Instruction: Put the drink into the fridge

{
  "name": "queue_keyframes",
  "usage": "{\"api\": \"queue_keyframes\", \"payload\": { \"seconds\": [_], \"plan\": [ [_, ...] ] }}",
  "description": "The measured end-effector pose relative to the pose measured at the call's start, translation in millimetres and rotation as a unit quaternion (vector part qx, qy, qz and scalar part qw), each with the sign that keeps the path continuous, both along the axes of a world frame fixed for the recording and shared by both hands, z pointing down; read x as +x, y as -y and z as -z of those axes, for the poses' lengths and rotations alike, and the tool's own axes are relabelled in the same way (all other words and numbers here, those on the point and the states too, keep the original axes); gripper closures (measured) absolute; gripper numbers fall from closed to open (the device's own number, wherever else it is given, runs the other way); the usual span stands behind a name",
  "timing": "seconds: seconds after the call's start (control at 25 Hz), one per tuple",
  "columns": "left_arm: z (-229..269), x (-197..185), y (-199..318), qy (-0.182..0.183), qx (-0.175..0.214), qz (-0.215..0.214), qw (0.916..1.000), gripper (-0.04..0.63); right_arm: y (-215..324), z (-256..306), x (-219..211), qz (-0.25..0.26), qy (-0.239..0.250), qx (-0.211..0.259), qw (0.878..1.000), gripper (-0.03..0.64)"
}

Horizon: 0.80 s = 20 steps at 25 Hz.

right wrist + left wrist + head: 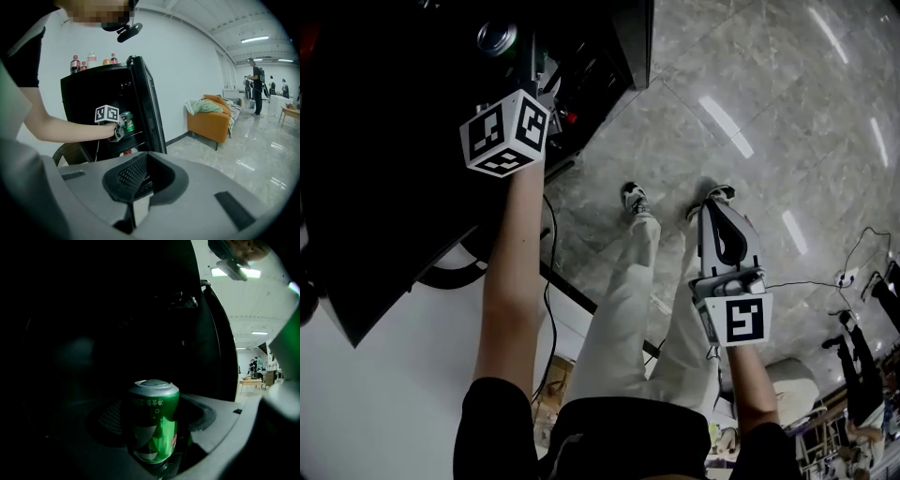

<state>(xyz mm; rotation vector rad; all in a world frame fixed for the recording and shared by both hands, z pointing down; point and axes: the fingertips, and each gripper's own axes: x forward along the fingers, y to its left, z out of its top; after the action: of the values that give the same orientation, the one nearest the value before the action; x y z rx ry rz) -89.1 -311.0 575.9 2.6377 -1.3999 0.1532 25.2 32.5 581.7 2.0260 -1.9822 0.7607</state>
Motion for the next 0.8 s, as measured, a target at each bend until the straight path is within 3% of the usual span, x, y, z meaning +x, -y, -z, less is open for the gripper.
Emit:
{"api": "queue_keyframes", "payload": {
  "seconds": [0.32,0.56,0.8],
  "plan": [
    [-15,-1,13,0.000,0.004,0.009,1.0000,0.259,-10,-16,-1,0.004,-0.001,-0.016,1.000,0.603],
    [-14,-6,16,-0.001,0.029,0.007,0.9995,0.258,-11,-16,-2,0.003,-0.001,-0.015,1.000,0.603],
    [-16,-3,11,0.019,0.031,-0.005,0.9993,0.258,-10,-13,4,0.006,-0.001,-0.009,1.000,0.603]
  ]
}}
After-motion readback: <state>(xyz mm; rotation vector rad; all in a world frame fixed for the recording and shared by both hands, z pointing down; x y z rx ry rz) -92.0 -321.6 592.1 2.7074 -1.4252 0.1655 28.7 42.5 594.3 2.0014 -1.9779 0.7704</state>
